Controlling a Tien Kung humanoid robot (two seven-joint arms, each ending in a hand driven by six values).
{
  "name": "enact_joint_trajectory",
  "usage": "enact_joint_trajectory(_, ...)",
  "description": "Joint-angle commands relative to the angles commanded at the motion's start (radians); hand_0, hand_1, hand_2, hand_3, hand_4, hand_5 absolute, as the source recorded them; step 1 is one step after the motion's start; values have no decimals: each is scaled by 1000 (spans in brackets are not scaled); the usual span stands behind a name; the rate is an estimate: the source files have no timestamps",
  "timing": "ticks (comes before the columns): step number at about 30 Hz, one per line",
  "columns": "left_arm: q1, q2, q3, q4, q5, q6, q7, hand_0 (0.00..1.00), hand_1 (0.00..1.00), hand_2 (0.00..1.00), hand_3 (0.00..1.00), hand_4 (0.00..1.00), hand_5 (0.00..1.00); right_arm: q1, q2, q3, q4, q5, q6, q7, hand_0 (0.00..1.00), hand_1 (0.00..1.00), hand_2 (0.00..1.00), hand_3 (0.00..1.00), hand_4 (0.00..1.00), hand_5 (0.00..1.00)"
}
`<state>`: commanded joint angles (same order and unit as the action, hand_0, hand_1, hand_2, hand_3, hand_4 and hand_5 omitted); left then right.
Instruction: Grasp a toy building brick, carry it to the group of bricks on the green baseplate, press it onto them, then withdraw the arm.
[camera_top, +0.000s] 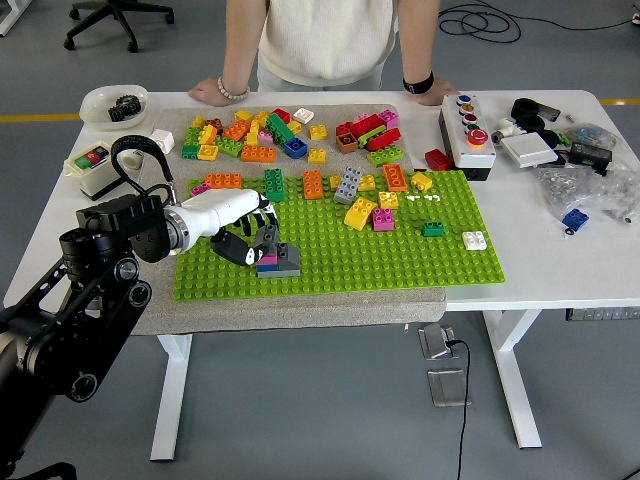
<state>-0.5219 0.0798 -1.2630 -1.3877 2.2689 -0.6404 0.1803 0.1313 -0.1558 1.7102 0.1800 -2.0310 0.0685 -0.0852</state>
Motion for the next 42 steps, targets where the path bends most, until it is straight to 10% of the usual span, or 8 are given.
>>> enact_joint_trajectory(42, -3, -2, 0, 28, 0, 0, -1, 637, 596, 574, 570, 565, 197, -2, 2, -8, 0, 4, 1, -1, 741, 642, 692, 561, 816, 496)
